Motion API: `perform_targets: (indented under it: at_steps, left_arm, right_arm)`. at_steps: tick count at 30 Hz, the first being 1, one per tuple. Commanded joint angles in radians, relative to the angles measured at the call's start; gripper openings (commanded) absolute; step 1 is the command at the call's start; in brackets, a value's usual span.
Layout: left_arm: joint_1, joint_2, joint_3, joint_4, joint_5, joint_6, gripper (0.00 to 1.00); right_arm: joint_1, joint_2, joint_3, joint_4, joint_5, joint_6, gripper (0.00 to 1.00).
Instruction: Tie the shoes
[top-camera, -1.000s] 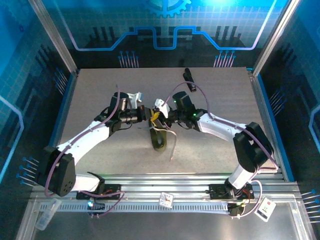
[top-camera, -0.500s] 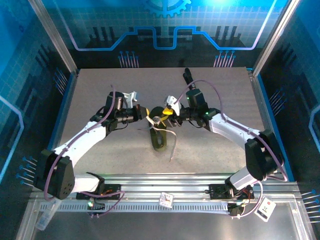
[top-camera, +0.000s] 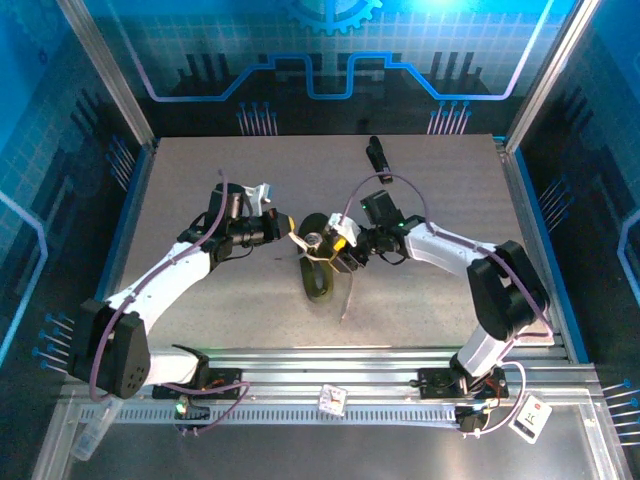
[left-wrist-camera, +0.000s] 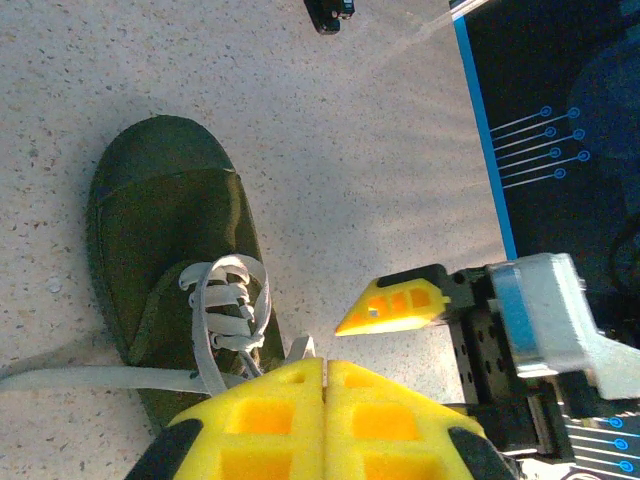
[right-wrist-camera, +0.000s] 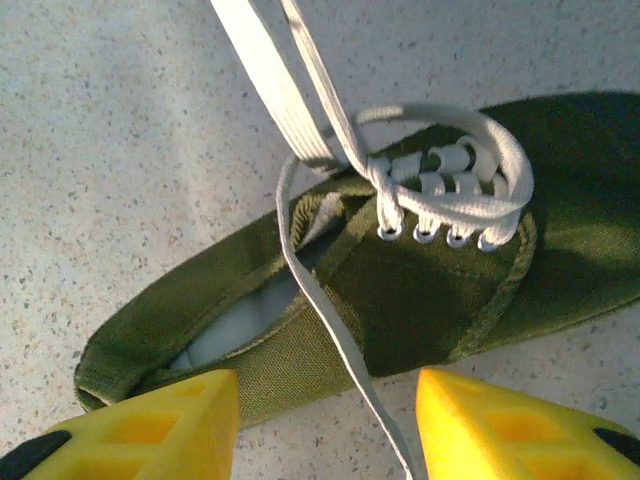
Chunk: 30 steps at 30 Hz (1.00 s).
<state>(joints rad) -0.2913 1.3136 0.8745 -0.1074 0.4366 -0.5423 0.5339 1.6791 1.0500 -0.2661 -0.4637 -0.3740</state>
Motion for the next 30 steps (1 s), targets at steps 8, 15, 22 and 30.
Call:
perform_targets:
  at_steps: [8,15,22,30]
  left_arm:
    - [0.014,-0.016,0.018,-0.004,0.031,0.019,0.00]
    - [0.020,-0.007,0.031,-0.008,0.036,0.021,0.00]
    - [0.032,-0.014,0.031,-0.017,0.037,0.027,0.00]
    - [0.052,-0.035,0.020,-0.035,0.033,0.039,0.00]
  right_arm:
    - [0.031,0.199,0.252,-0.311,0.019,-0.045,0.51]
    - [0.039,0.187,0.234,-0.329,0.089,-0.038,0.35]
    - [0.038,0.111,0.169,-0.325,0.161,-0.019,0.06]
    - [0.039,0.019,0.122,-0.313,0.197,0.039,0.00]
